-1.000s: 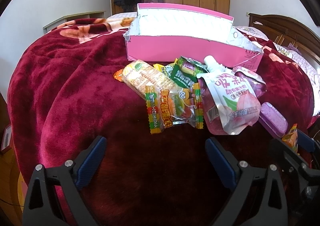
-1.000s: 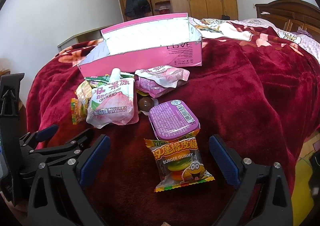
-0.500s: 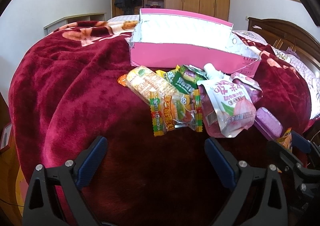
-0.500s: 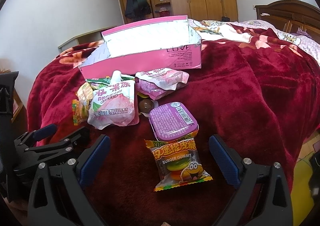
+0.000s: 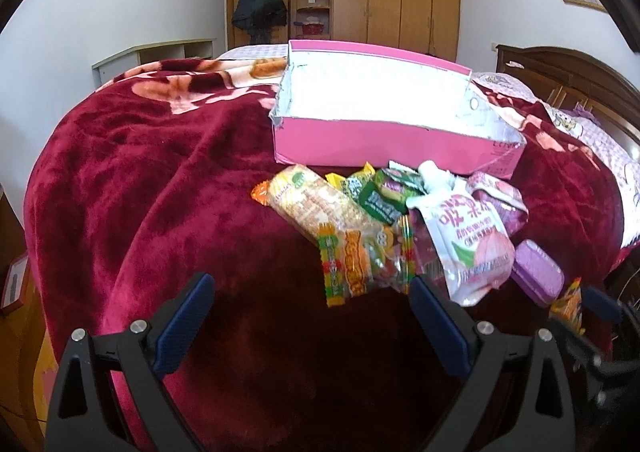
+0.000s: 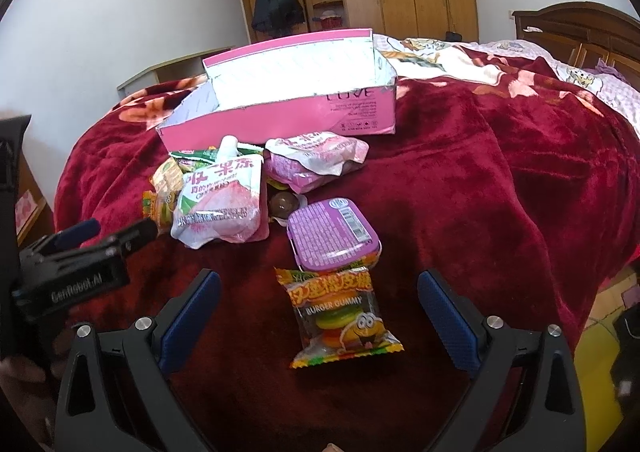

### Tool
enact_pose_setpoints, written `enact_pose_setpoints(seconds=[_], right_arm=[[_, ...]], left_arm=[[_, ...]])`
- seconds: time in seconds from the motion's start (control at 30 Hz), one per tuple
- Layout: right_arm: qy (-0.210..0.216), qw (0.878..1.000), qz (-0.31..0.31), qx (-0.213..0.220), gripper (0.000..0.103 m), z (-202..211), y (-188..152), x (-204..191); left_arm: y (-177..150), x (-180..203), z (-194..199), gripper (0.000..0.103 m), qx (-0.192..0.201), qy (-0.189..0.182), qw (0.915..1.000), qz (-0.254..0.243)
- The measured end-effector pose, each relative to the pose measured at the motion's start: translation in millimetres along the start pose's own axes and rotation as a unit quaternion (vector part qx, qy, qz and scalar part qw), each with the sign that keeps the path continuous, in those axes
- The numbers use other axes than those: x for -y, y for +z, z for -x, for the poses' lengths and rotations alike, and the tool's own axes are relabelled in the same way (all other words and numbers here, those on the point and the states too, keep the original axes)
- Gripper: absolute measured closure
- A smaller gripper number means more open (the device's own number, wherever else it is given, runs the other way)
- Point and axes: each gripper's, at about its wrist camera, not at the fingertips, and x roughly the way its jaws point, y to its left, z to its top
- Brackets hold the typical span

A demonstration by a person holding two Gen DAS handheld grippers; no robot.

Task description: Organize snacks

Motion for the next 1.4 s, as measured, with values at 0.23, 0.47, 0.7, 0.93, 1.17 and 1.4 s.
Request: enact_pose_setpoints(seconds=[0.23, 0.47, 0.7, 0.93, 1.17, 1.4], right_arm=[[-0.001, 1.0, -0.011, -0.009, 0.003, 3.0, -6.0, 11.7], [0.003, 1.0, -0.018, -0.012, 0.008, 2.8, -9.9, 15.6], [0.0, 1.0, -0.022, -0.021, 0.019, -3.2, -10.0, 16.9], [-0.003, 0.999, -0.023, -0.024, 0.024, -6.0, -13.0, 18.4], [-0.003, 0.999, -0.028, -0.024, 0.029, -7.0, -13.9, 21.2], [-0.007, 0.999, -0.029, -0.024, 0.039, -5.8, -14.0, 22.4]], left_arm=[[9.8, 6.8, -13.6, 0.003, -0.001, -0.007, 1.0, 0.006], [10.5, 17.6, -28.7, 0.006, -0.012, -0.004, 0.9999, 0.003], [9.5, 17.5, -36.2, 0.01, -0.016, 0.003, 0.9998, 0.009], [11.4, 24.7, -40.4, 0.019, -0.011, 0.003, 0.9999, 0.001], [8.8, 24.9, -36.3, 0.051, -0.013, -0.019, 0.9997, -0.001], [5.3, 17.7, -26.9, 0.061, -0.016, -0.037, 0.9991, 0.006]])
